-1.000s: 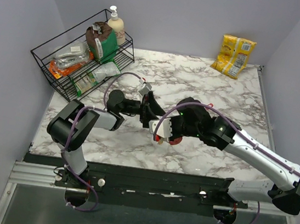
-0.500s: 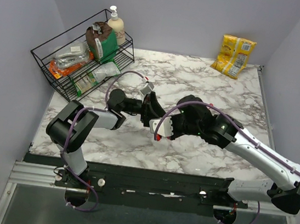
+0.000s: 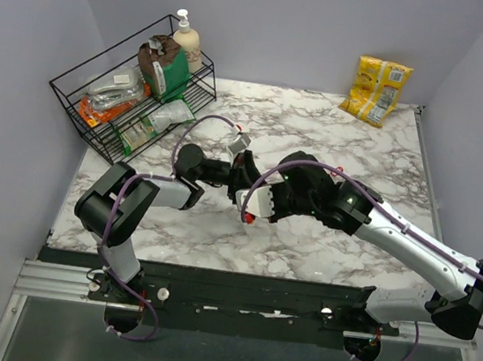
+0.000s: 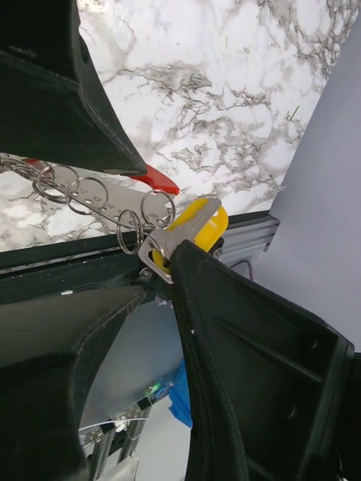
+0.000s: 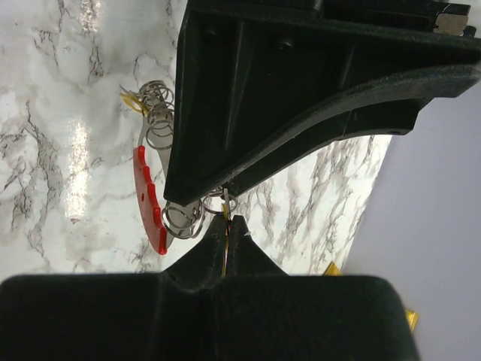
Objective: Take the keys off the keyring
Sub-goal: Remove the key from the keyring.
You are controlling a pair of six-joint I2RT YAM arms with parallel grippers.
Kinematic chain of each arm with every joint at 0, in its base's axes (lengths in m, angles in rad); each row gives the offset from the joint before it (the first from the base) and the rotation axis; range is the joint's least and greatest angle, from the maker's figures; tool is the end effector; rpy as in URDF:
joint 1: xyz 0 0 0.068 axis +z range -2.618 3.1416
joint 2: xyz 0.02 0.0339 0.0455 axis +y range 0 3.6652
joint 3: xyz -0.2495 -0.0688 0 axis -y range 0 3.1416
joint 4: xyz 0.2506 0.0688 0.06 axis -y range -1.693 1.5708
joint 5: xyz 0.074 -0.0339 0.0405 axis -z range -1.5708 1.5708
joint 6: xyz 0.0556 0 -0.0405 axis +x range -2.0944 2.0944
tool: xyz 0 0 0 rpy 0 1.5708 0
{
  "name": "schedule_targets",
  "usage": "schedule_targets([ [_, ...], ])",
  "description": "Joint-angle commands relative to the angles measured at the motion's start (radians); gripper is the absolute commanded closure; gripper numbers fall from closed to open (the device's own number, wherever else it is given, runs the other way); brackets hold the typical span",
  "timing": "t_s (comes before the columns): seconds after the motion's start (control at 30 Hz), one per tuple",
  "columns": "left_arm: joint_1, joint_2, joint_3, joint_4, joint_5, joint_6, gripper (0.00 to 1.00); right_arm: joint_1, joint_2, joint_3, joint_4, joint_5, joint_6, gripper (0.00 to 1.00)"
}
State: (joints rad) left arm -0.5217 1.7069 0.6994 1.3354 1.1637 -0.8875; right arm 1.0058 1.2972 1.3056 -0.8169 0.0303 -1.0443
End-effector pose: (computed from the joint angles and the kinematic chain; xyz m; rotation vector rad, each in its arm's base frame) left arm 0.2600 -0.2084 0.2118 0.9267 1.4778 -1.8058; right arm 0.1578 0.2458 0.3221 -2.0263 1.2474 -0.0544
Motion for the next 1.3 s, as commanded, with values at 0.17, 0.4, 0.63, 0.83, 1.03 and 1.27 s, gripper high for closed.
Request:
schedule_targets([
  [0.17, -0.027, -0.03, 0.02, 0.358, 0.034, -0.016, 0.36, -0.004, 0.031, 0.063, 0.031, 0.046, 0.026, 0.99],
  [0.4, -0.021, -0.032, 0.015, 0.358, 0.03, -0.018, 0.45, -0.022, 0.02, 0.049, 0.044, 0.054, 0.026, 0.99],
  [0.63, -0.012, -0.016, 0.02, 0.358, 0.021, -0.028, 0.47, -0.029, -0.001, -0.003, 0.062, 0.036, 0.017, 0.99],
  [0.83, -0.003, -0.012, 0.025, 0.358, 0.014, -0.036, 0.47, -0.042, -0.025, -0.06, 0.09, 0.039, 0.001, 0.99],
  [1.03, -0.003, -0.004, 0.031, 0.358, 0.021, -0.048, 0.48, -0.058, -0.038, -0.074, 0.125, 0.049, 0.001, 0.99],
  [1.27, -0.02, 0.014, 0.029, 0.358, 0.027, -0.044, 0.49, -0.058, -0.013, -0.059, 0.147, 0.063, 0.01, 0.99],
])
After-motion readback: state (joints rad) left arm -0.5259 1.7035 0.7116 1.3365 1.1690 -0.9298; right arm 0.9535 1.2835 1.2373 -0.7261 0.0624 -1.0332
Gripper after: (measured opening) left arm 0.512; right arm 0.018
